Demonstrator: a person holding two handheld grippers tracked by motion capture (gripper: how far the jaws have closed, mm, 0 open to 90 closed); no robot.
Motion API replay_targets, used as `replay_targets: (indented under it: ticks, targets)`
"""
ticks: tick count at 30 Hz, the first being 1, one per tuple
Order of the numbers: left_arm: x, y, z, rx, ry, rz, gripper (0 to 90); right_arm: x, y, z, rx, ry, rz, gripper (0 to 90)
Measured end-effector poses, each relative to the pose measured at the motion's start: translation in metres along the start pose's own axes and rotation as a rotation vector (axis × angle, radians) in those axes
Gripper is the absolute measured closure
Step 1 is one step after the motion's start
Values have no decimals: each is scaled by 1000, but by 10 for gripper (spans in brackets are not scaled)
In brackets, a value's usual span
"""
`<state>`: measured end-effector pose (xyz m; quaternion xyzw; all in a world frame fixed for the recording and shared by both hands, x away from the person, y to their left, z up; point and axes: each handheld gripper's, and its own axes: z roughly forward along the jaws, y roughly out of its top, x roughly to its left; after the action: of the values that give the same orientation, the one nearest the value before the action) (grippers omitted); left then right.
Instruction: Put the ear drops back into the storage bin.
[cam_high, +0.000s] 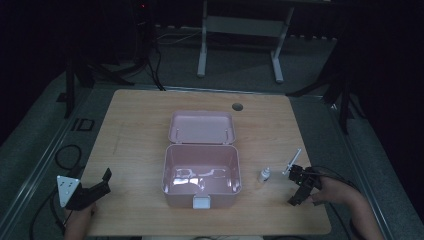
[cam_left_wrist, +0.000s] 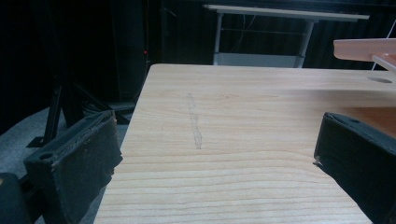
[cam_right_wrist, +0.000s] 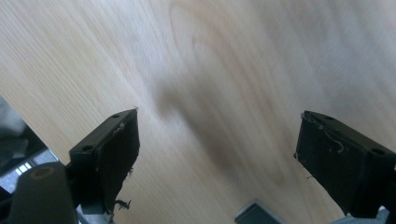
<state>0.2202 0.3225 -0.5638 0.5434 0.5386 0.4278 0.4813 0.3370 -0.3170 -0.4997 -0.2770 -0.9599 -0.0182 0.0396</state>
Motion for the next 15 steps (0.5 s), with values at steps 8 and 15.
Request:
replay_targets:
  ticks: [8, 15]
  targets:
    - [0, 0, 0, -1, -1, 3, 5, -1, 15, -9, 32, -14, -40, 186]
    - [0, 0, 0, 0, -3, 1, 5, 1, 31, -17, 44, -22, -70, 227]
